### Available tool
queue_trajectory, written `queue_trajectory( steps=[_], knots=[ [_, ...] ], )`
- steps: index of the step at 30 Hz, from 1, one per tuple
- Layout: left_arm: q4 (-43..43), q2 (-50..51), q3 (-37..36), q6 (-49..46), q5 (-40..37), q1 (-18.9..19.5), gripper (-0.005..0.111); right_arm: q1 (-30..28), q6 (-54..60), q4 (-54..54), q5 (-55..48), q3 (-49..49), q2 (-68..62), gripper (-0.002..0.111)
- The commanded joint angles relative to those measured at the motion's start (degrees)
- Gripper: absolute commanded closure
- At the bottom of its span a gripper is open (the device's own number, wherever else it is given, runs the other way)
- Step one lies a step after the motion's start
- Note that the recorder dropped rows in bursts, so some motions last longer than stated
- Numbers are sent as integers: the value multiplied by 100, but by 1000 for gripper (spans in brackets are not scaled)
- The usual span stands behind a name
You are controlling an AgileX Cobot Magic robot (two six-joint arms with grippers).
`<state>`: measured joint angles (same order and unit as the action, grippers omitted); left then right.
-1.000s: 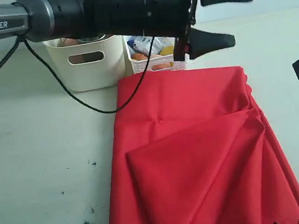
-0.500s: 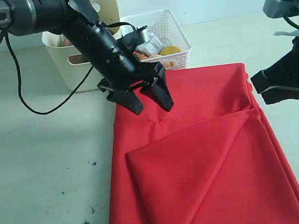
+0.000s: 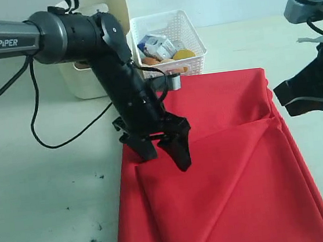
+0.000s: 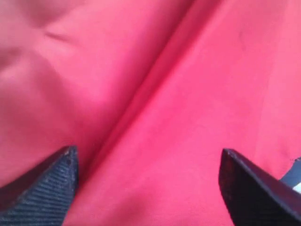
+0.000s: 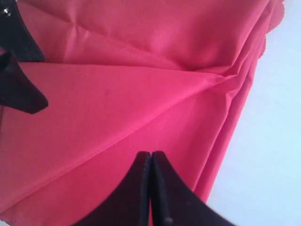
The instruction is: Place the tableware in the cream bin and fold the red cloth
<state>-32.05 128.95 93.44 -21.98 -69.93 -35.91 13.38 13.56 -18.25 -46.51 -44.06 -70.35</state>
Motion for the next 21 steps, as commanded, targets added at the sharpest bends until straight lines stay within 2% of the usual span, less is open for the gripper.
queue_trajectory(
  steps=[1, 6, 8, 11, 14, 17, 21],
  knots=[
    [-684, -51, -91, -93, -3, -306, 29, -9, 34, 47, -3, -33, -26, 108],
    [-2246, -336, -93, -771, -3, -773, 29, -9, 34, 148, -38, -33, 0, 108],
    [-2436, -518, -93, -842, -3, -967, 29, -9, 18, 224, -38, -33, 64, 108],
    [-2210, -846, -93, -800, -3, -1188, 29, -9, -159, 434, -38, -33, 262, 108],
    [-2163, -1192, -116, -805, -3, -1218, 29, -9, -275, 524, -52, -33, 365, 108],
    [-2110, -1619, -488, -805, -3, -1218, 29, -9, -446, 634, -13, -33, 365, 108],
    [-1149, -2095, -1190, -649, -3, -1185, 29, -9, -385, 54, 253, -33, 111, 108]
  ],
)
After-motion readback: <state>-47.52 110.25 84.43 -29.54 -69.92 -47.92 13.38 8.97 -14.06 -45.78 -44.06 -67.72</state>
